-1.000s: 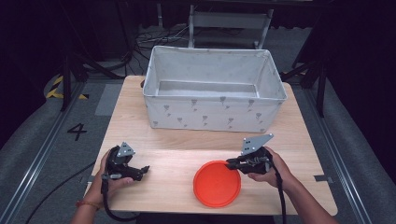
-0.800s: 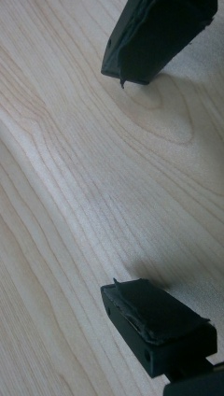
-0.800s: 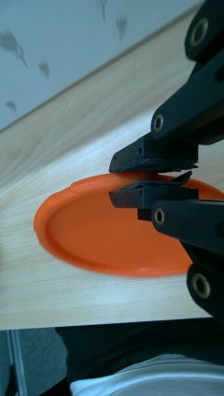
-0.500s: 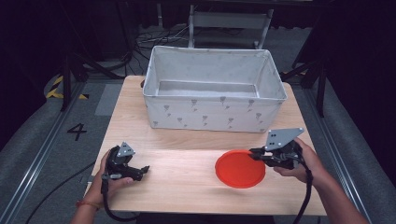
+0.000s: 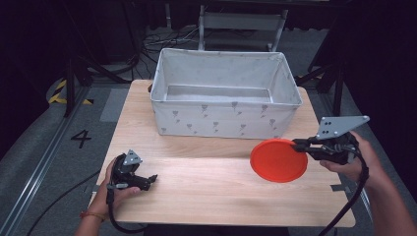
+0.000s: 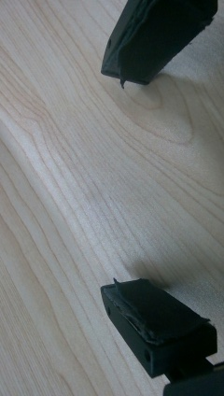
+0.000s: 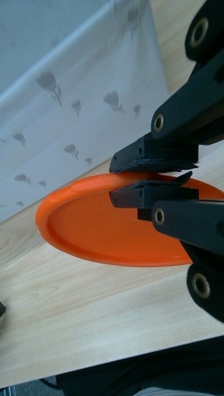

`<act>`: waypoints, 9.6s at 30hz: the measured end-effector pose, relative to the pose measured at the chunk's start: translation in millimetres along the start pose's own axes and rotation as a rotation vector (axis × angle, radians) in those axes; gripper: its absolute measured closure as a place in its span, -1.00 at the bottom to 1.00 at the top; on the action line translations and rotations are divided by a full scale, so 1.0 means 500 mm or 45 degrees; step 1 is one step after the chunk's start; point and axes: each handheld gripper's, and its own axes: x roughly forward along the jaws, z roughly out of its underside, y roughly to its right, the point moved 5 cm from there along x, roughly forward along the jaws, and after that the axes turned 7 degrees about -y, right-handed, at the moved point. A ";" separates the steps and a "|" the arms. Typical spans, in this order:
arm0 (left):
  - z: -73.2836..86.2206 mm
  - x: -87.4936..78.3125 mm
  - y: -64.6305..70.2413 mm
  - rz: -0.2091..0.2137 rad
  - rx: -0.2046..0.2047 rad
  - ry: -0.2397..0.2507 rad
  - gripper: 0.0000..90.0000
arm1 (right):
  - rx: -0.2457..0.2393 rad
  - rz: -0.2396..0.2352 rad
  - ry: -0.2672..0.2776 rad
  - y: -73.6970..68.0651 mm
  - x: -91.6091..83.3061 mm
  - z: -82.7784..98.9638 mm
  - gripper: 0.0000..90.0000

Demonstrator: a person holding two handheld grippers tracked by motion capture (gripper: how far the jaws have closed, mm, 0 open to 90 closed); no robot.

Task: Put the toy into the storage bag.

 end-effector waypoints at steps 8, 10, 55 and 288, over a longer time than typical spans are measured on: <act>0.000 0.000 0.000 0.000 0.000 0.002 -0.99 | -0.004 0.063 0.064 0.031 -0.058 -0.034 0.84; 0.000 0.000 0.000 0.000 0.000 0.000 -0.99 | -0.002 0.074 0.072 0.038 -0.070 -0.045 0.84; 0.000 0.000 0.000 0.008 0.002 -0.001 -0.99 | 0.043 0.282 0.179 0.266 -0.049 -0.247 0.84; -0.003 0.002 -0.002 0.000 -0.011 -0.002 -0.99 | 0.601 0.127 0.015 -0.048 0.239 0.407 -0.68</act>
